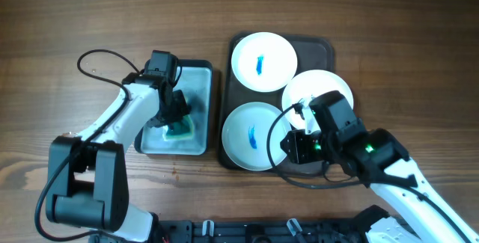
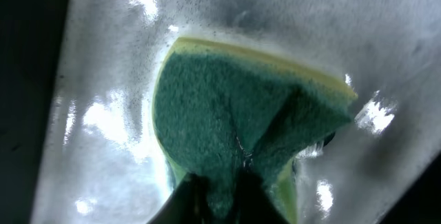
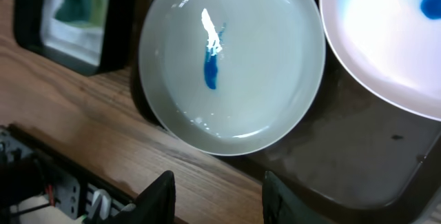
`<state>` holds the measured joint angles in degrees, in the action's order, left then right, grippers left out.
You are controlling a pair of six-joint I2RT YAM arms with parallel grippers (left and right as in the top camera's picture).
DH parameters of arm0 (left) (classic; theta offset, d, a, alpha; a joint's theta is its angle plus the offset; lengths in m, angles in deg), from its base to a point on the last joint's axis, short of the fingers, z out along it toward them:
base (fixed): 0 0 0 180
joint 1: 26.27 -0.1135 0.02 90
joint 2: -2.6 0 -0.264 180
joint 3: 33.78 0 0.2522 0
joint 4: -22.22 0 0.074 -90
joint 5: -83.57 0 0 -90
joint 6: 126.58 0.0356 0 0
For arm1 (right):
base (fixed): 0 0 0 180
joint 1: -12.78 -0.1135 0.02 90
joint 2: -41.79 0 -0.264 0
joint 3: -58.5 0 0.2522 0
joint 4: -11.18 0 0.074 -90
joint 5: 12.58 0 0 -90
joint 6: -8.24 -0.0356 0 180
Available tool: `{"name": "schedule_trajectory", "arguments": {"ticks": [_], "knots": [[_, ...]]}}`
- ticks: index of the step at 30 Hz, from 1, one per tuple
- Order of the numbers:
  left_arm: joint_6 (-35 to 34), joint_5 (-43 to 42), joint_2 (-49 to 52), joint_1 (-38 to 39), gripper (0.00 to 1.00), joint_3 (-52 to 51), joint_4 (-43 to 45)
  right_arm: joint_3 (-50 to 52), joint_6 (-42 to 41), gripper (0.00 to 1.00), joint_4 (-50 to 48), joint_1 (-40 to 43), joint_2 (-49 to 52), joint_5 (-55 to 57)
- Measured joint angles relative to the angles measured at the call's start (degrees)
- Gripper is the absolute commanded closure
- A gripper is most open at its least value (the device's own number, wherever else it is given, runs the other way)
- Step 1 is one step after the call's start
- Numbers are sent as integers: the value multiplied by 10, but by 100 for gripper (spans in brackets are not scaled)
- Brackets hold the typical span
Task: Clean dirty plates on tray and stack at the side
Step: 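Grasp the green sponge with left gripper, lower-left plate rim with right, then lift the sponge with the left gripper and move it over the plate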
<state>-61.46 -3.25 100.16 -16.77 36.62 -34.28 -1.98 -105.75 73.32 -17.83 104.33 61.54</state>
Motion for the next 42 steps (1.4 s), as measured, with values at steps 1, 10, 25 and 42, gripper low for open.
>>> {"name": "schedule_trajectory", "arguments": {"ticks": [1,10,25,42], "knots": [[2,0,1,0,96,0,4,0,-2,51,0,0,7,5],[6,13,-12,0,45,39,-86,2,-37,42,-12,0,82,26],[6,13,-22,0,96,-47,44,2,-53,39,-21,0,88,35],[7,-5,-79,0,96,57,-111,2,-63,62,-45,0,140,70]]}}
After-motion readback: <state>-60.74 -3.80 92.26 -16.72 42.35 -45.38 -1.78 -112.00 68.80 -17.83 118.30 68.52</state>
